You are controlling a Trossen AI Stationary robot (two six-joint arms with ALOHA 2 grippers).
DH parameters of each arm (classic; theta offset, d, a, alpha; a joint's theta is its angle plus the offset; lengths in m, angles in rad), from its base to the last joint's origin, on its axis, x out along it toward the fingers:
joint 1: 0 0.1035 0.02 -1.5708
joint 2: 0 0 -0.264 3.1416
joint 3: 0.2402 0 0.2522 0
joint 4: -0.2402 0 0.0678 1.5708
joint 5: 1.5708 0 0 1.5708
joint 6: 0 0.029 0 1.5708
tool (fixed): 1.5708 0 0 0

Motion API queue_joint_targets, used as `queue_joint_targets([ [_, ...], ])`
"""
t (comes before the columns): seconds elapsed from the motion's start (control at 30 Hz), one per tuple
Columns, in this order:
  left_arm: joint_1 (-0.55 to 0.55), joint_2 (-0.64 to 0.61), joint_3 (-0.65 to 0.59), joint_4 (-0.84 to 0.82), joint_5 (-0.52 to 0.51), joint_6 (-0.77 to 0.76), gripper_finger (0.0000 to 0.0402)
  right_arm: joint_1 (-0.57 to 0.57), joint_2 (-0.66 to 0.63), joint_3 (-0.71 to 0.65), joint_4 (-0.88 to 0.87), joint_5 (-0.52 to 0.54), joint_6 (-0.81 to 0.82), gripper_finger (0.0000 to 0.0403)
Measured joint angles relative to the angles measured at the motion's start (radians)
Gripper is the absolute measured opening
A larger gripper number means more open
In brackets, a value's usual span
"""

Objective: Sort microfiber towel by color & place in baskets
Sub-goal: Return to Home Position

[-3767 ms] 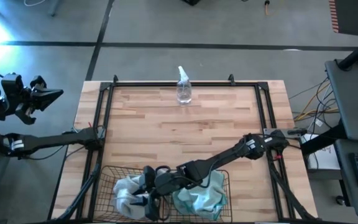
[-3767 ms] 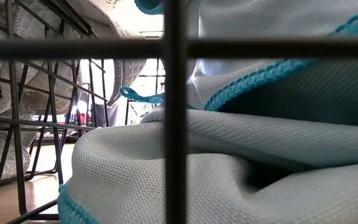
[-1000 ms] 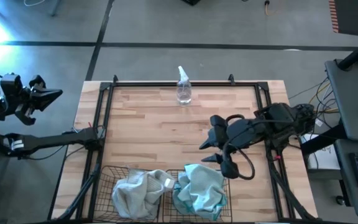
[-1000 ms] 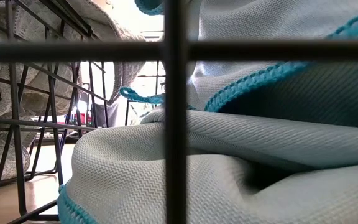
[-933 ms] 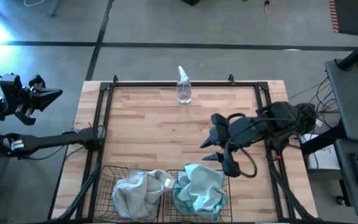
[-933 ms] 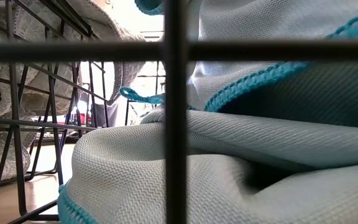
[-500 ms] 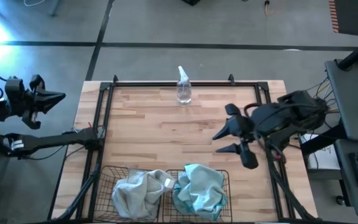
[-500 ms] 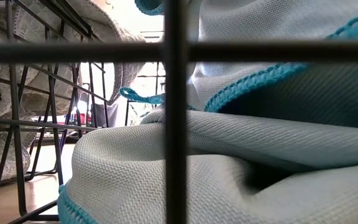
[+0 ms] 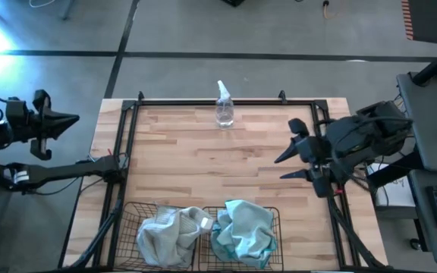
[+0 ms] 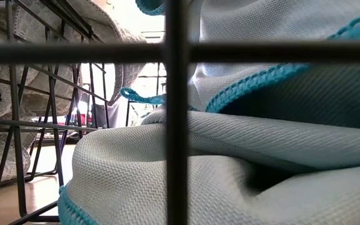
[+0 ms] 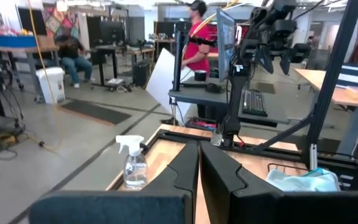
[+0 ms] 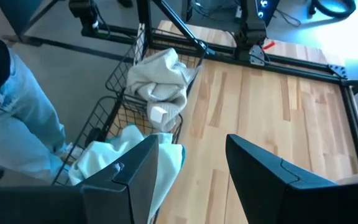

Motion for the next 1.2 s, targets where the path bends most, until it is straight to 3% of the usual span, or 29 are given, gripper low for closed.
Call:
queue_joint_targets([
  [0.37,-0.002,-0.045,0.103,-0.034,-0.017,0.080,0.0000,0.000,-0.084,-0.033,-0.045,0.000,-0.026,0.0183],
  [0.53,-0.008,-0.092,0.156,-0.124,-0.141,0.045,0.0000,0.000,-0.157,-0.129,-0.027,0.000,-0.035,0.0183],
  [0.77,-0.013,-0.176,0.137,-0.150,-0.148,-0.030,0.0000,0.000,-0.299,-0.367,0.136,0.000,-0.035,0.0183],
  [1.2,-0.013,-0.265,0.098,-0.152,-0.147,-0.033,0.0000,0.000,-0.615,-0.956,0.625,0.000,-0.035,0.0183],
])
